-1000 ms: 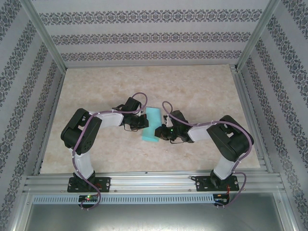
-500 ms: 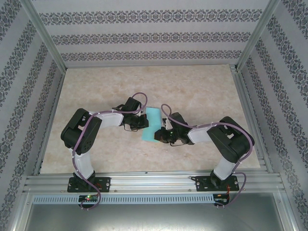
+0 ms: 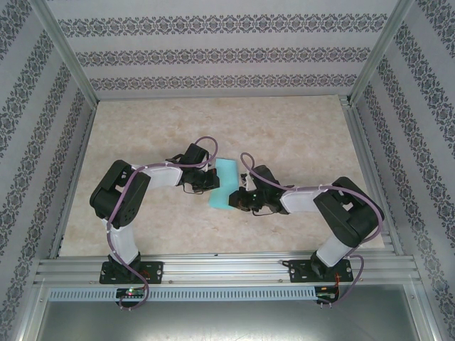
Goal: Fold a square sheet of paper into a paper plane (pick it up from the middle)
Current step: Fold the square sheet of paper in half at the center of the table.
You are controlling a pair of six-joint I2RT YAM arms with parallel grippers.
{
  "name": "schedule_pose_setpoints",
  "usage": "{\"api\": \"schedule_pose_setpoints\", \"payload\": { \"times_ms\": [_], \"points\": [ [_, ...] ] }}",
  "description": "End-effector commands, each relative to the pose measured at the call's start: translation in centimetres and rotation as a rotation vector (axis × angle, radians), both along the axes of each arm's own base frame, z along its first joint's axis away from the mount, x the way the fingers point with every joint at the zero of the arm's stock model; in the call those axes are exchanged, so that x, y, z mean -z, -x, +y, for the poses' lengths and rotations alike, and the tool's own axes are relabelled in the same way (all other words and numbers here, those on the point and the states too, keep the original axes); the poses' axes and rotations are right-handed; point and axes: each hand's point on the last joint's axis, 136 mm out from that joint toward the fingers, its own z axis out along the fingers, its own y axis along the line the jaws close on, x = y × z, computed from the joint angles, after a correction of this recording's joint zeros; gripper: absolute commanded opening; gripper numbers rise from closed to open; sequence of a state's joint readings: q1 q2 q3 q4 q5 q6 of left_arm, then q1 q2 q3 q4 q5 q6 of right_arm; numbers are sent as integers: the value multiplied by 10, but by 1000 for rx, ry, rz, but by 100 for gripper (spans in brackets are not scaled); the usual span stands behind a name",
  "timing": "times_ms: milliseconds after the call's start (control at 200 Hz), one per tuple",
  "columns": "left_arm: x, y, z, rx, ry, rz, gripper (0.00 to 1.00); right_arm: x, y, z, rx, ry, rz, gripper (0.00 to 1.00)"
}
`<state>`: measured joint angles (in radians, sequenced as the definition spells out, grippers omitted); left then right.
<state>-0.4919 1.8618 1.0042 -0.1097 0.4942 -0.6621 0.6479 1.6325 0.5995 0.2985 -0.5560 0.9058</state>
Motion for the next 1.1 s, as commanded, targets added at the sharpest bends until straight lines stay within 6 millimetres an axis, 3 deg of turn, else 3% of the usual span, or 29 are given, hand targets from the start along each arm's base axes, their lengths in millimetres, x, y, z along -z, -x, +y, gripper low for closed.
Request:
{"api": "schedule_pose_setpoints", "payload": {
  "times_ms": [0, 300, 500, 610, 779, 884, 999, 1094],
  "points": [
    [24, 21, 9, 21, -76, 81, 0, 2, 5, 5, -36, 19, -2, 13],
    [24, 22, 9, 23, -78, 83, 0, 44, 25, -14, -14, 137, 82, 12],
    [23, 22, 9, 27, -79, 79, 0, 25, 24, -10, -16, 99, 54, 12],
    [23, 23, 10, 30, -83, 81, 0, -6, 6, -3, -13, 41, -10, 13],
    [25, 24, 10, 31, -83, 84, 0, -48, -39, -9, 52, 2, -123, 15],
    [26, 24, 10, 30, -83, 85, 0, -46, -68, -17, 99, 44, -146, 16],
    [26, 25, 11, 35, -86, 86, 0, -54, -88, -4, 82, -50, -142, 16],
    [26, 24, 10, 33, -83, 86, 0, -37, -100, -5, 86, 22, -128, 15]
  ]
}}
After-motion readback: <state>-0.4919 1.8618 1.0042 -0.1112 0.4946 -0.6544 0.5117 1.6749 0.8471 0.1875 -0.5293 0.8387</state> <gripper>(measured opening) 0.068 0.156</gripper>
